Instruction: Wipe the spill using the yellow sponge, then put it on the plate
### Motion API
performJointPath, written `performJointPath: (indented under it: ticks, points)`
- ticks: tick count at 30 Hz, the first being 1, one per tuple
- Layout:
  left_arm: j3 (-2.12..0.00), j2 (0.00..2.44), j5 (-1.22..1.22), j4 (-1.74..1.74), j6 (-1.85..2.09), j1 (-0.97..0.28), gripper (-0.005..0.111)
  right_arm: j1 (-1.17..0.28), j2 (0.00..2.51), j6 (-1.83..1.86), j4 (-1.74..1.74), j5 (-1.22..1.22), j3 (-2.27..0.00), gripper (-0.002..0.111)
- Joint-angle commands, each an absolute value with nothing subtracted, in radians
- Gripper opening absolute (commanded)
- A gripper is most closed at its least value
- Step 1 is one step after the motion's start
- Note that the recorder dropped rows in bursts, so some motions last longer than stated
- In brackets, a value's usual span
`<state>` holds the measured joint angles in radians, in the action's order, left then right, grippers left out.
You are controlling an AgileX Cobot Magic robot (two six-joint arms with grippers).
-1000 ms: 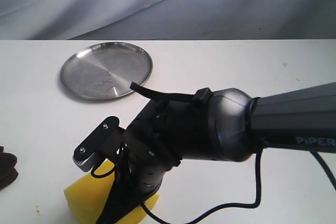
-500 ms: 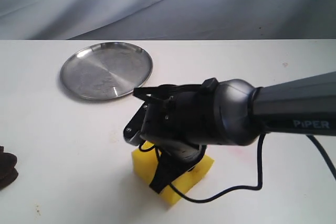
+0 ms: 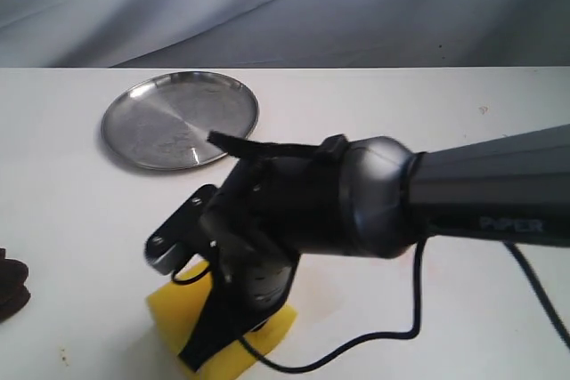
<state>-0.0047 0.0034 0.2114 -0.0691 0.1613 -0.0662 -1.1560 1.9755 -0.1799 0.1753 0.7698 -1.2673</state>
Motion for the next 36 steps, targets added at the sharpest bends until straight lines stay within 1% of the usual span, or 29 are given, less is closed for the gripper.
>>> performJointPath:
  ticks: [1,5,9,18,23,26,28,31,36]
  points:
    - [0.0,0.0,0.205,-0.069,0.16,-0.069,0.0,-1.215,2.032,-0.153,0.088,0.749,-1.373,0.0]
    - [0.0,0.0,0.205,-0.069,0.16,-0.069,0.0,-1.192,2.086,-0.153,0.116,0.827,-1.474,0.0]
    - [0.0,0.0,0.205,-0.069,0.16,-0.069,0.0,-1.119,2.098,-0.182,0.133,0.861,-1.464,0.0]
    - [0.0,0.0,0.205,-0.069,0.16,-0.069,0.0,-0.887,1.991,-0.212,0.168,0.861,-1.238,0.0]
    - [0.0,0.0,0.205,-0.069,0.16,-0.069,0.0,-0.815,1.911,-0.239,0.245,0.87,-1.099,0.0]
    - [0.0,0.0,0.205,-0.069,0.16,-0.069,0.0,-0.819,1.878,-0.24,0.235,0.922,-1.054,0.0]
    - [0.0,0.0,0.205,-0.069,0.16,-0.069,0.0,-0.852,1.875,-0.221,0.199,0.948,-1.047,0.0]
    - [0.0,0.0,0.205,-0.069,0.16,-0.069,0.0,-0.941,1.877,-0.206,0.142,0.932,-1.056,0.0]
    - [0.0,0.0,0.205,-0.069,0.16,-0.069,0.0,-1.081,1.962,-0.18,0.052,0.934,-1.2,0.0]
